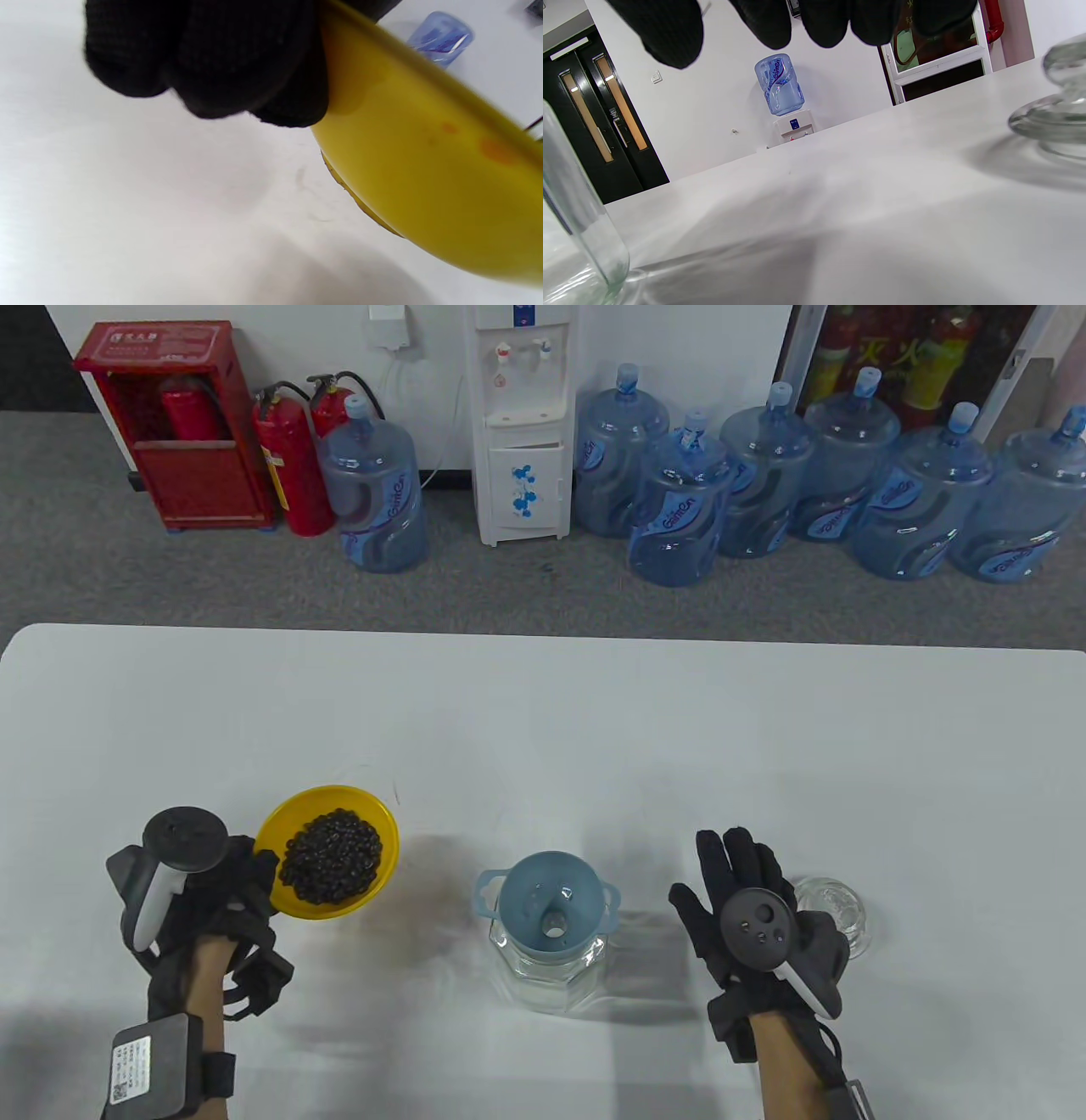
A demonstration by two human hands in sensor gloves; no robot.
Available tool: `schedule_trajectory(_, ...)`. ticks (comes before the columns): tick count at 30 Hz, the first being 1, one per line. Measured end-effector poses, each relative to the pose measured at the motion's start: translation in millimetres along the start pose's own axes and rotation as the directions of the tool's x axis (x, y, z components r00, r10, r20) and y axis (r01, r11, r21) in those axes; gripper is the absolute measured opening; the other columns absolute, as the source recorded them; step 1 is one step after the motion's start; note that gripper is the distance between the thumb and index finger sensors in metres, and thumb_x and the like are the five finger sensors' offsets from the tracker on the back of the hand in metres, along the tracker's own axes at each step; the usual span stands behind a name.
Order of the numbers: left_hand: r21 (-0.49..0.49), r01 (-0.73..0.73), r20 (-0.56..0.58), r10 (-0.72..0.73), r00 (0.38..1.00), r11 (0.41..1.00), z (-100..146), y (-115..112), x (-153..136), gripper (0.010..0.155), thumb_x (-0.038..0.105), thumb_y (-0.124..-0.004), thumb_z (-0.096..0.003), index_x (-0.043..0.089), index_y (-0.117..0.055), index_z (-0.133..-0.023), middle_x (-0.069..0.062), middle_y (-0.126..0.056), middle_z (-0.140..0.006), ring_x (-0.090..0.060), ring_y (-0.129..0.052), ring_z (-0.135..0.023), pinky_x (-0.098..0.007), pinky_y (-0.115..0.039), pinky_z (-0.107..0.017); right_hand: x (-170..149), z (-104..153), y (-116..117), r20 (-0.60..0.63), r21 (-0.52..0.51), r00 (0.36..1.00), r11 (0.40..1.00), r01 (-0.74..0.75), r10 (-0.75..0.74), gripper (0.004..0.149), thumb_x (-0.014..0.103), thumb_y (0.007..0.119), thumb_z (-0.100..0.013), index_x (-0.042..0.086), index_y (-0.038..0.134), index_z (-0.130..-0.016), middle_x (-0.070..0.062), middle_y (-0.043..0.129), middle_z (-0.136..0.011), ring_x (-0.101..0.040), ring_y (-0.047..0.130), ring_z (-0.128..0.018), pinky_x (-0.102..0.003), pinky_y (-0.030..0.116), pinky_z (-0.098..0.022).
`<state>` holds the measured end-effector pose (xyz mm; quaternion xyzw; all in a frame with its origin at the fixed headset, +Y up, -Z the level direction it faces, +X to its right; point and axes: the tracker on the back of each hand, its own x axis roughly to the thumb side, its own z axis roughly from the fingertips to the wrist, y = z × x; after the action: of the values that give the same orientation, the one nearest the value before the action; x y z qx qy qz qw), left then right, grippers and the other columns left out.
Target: Transfer coffee beans through funnel into glass jar
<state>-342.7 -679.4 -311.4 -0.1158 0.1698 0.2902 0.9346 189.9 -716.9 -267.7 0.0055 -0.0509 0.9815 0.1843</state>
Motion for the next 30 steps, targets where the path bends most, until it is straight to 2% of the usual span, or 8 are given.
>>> schedule_trajectory(6, 0.009, -0.002, 0.112, 0.001, 0.994, 1.000, 20, 2, 49, 0.047, 0.035, -0.069, -0.0607, 0.005, -0.070, -0.097, -0.004, -0.097, -0.048, -0.006, -0.098, -0.018, -0.038, -0.090, -0.035, 0, 0, 1, 0.002, 0.001, 1.000, 1.000, 0.007, -0.007, 0.072, 0.059, 0.065, -0.066, 0.022, 0.043, -0.124, -0.020, 0.035, -0.129, -0.048, 0.041, -0.115, -0.069, 0.045, -0.077)
schedule_trajectory(14, -0.014, -0.083, 0.244, 0.084, 0.966, 0.996, 45, 2, 104, 0.047, 0.035, -0.069, -0.0608, 0.004, -0.069, -0.097, -0.004, -0.098, -0.047, -0.006, -0.099, -0.018, -0.038, -0.090, -0.034, 0, 0, 1, 0.004, 0.003, 1.000, 1.000, 0.003, -0.003, 0.072, 0.059, 0.065, -0.066, 0.022, 0.044, -0.124, -0.020, 0.034, -0.129, -0.049, 0.041, -0.115, -0.069, 0.045, -0.077)
schedule_trajectory(19, -0.043, -0.124, 0.308, 0.131, 0.942, 0.991, 54, 0, 127, 0.047, 0.034, -0.070, -0.0604, 0.005, -0.069, -0.097, -0.005, -0.099, -0.049, -0.008, -0.102, -0.020, -0.039, -0.091, -0.036, -1, 0, 1, 0.000, 0.000, 1.000, 1.000, 0.011, -0.011, 0.072, 0.059, 0.065, -0.066, 0.022, 0.044, -0.124, -0.020, 0.034, -0.129, -0.048, 0.041, -0.115, -0.069, 0.045, -0.077)
schedule_trajectory(30, -0.038, -0.047, 0.431, 0.059, 0.900, 0.998, 74, -19, 165, 0.047, 0.034, -0.072, -0.0598, 0.004, -0.069, -0.096, -0.006, -0.100, -0.052, -0.010, -0.106, -0.023, -0.039, -0.092, -0.037, -3, 1, 0, -0.001, -0.012, 1.000, 1.000, 0.021, -0.021, 0.072, 0.059, 0.065, -0.066, 0.022, 0.045, -0.124, -0.020, 0.033, -0.129, -0.048, 0.041, -0.115, -0.069, 0.045, -0.077)
